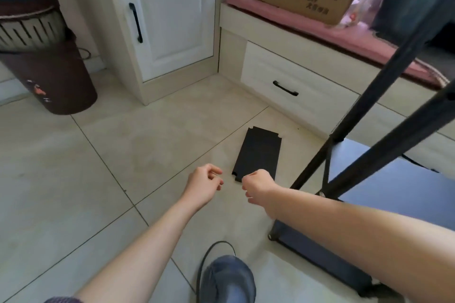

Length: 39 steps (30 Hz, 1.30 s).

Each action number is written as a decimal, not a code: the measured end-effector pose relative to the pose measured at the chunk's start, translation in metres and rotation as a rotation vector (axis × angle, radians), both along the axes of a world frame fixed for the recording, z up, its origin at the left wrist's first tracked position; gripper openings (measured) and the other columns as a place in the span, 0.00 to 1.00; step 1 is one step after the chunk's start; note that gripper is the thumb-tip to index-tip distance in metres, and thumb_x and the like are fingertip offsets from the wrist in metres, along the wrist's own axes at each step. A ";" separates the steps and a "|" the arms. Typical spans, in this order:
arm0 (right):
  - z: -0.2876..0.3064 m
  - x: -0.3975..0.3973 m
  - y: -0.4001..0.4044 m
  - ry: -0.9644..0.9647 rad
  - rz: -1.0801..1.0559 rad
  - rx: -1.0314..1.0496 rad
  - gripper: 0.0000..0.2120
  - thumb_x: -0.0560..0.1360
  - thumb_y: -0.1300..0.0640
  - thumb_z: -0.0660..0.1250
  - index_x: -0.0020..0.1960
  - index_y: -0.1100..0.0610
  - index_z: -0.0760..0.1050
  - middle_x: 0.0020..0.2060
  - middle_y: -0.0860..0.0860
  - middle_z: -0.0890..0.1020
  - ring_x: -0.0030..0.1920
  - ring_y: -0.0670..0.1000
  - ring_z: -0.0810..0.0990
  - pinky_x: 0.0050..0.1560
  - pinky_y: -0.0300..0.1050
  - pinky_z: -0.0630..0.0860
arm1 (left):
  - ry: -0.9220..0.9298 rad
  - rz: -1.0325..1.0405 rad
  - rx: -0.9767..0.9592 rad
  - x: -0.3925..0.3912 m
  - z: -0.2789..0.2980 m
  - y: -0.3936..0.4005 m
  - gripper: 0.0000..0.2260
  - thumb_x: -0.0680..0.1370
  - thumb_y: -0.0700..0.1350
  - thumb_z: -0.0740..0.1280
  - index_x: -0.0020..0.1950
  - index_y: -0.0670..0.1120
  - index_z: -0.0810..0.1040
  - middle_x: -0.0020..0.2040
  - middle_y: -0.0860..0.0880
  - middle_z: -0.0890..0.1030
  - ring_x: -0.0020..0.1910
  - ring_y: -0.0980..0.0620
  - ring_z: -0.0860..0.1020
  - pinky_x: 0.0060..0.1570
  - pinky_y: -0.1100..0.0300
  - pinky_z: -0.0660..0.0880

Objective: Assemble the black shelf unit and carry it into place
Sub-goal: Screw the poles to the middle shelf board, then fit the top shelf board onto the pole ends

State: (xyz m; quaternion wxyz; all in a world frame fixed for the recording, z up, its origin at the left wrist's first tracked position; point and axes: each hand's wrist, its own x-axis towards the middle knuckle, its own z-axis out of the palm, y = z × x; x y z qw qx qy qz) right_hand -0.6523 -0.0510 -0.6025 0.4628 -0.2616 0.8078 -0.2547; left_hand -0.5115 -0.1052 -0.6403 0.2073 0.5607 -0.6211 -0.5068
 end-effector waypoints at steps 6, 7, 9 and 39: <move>-0.034 -0.003 -0.058 0.115 -0.127 0.045 0.09 0.82 0.58 0.55 0.56 0.63 0.69 0.44 0.56 0.73 0.41 0.54 0.72 0.35 0.42 0.67 | -0.044 0.017 0.056 -0.007 -0.036 -0.057 0.09 0.79 0.36 0.61 0.52 0.45 0.79 0.43 0.49 0.84 0.39 0.53 0.82 0.36 0.64 0.74; -0.044 -0.006 -0.066 0.099 -0.189 0.047 0.13 0.82 0.57 0.55 0.61 0.64 0.69 0.47 0.57 0.73 0.42 0.55 0.72 0.37 0.42 0.68 | -0.059 0.000 0.061 -0.009 -0.044 -0.065 0.08 0.79 0.36 0.62 0.51 0.46 0.79 0.43 0.49 0.84 0.41 0.51 0.82 0.37 0.63 0.73; -0.066 -0.017 -0.078 0.045 -0.323 0.073 0.18 0.82 0.57 0.56 0.69 0.65 0.65 0.54 0.58 0.73 0.48 0.57 0.72 0.45 0.46 0.69 | -0.089 -0.040 0.065 -0.016 -0.062 -0.079 0.06 0.79 0.37 0.64 0.49 0.47 0.78 0.46 0.46 0.83 0.47 0.46 0.82 0.41 0.62 0.72; -0.207 -0.075 -0.080 -0.183 -0.972 0.012 0.18 0.77 0.55 0.68 0.59 0.58 0.62 0.52 0.54 0.73 0.49 0.57 0.76 0.58 0.55 0.77 | -0.031 0.097 0.284 -0.113 -0.178 -0.113 0.16 0.78 0.43 0.68 0.64 0.38 0.78 0.62 0.41 0.77 0.60 0.40 0.77 0.63 0.49 0.75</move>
